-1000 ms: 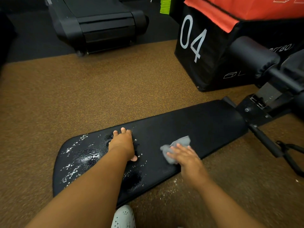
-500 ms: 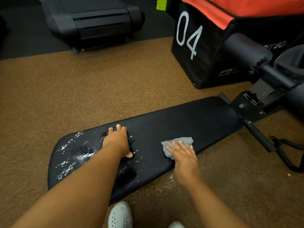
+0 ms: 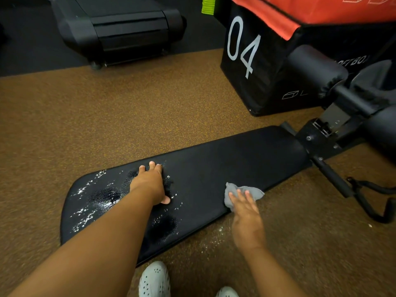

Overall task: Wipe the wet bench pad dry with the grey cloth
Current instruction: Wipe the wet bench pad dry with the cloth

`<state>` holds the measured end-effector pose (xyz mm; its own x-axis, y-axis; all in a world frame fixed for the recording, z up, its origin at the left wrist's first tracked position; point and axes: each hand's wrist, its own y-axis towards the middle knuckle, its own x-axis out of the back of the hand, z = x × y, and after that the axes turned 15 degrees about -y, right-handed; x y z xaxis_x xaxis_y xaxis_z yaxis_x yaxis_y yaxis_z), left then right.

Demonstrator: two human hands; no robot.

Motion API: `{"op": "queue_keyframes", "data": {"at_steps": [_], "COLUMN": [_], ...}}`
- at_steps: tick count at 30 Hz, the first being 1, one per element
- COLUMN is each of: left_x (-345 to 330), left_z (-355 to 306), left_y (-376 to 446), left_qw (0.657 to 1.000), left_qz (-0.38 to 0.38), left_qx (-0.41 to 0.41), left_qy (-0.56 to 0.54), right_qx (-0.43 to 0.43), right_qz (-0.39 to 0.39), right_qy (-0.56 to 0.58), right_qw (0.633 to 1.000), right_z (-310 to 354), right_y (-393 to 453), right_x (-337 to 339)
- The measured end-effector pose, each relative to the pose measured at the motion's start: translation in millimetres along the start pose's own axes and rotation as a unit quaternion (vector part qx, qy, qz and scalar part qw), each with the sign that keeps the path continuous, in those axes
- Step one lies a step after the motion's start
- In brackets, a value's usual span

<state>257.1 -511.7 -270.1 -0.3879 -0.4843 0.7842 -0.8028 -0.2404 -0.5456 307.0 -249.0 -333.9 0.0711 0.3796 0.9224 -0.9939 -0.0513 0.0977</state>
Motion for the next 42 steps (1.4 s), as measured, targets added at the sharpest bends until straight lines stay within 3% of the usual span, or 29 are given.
{"op": "queue_keyframes", "data": {"at_steps": [2,7,9,10,13,15,16,17,20,22,24,26,29,31,34,37,42], "left_x": [0,0,-2,-3,-6,-7,-6,-4,1,4,8,11,7,-3,-27,-51,-65], "left_z": [-1,-2,0,1,7,11,13,14,14,12,11,10,4,-4,-19,-27,-30], "left_y": [0,-1,-3,-6,-16,-21,-24,-25,-25,-21,-18,-16,-20,-24,-25,-21,-20], "left_qw": [1.0,1.0,0.999,0.999,0.995,0.986,0.976,0.963,0.916,0.888,0.869,0.857,0.866,0.88,0.919,0.969,0.978], "left_qz": [0.0,-0.003,-0.012,-0.02,-0.061,-0.103,-0.127,-0.153,-0.228,-0.266,-0.3,-0.328,-0.349,-0.321,-0.21,-0.103,-0.13], "left_qx": [0.002,0.008,0.003,-0.001,-0.02,-0.043,-0.057,-0.07,-0.092,-0.087,-0.092,-0.105,-0.15,-0.212,-0.294,-0.222,-0.164], "left_qy": [0.001,-0.011,-0.029,-0.04,-0.073,-0.127,-0.167,-0.209,-0.317,-0.366,-0.383,-0.383,-0.324,-0.28,-0.157,-0.045,-0.023], "right_qx": [-0.004,0.155,0.113,0.057,-0.125,-0.202,-0.235,-0.245,-0.154,-0.043,0.059,0.105,0.08,0.069,0.085,0.101,0.092], "right_qz": [0.005,0.041,0.104,0.16,0.238,0.242,0.239,0.227,0.152,0.108,0.167,0.214,0.11,0.07,0.08,0.089,0.06], "right_qy": [0.002,0.022,0.081,0.175,0.492,0.612,0.63,0.608,0.374,0.227,0.168,0.154,0.067,-0.037,-0.122,-0.161,-0.163], "right_qw": [1.0,0.987,0.985,0.97,0.828,0.725,0.701,0.72,0.902,0.967,0.97,0.959,0.988,0.995,0.986,0.978,0.981], "right_z": [24,36,35,40,54,64,71,77,106,124,136,138,113,88,62,56,55], "right_y": [-9,-45,-40,-36,-14,4,13,21,43,53,58,58,65,68,65,63,63], "right_x": [-10,-14,2,14,40,46,46,43,42,42,36,27,13,4,-10,-20,-25]}}
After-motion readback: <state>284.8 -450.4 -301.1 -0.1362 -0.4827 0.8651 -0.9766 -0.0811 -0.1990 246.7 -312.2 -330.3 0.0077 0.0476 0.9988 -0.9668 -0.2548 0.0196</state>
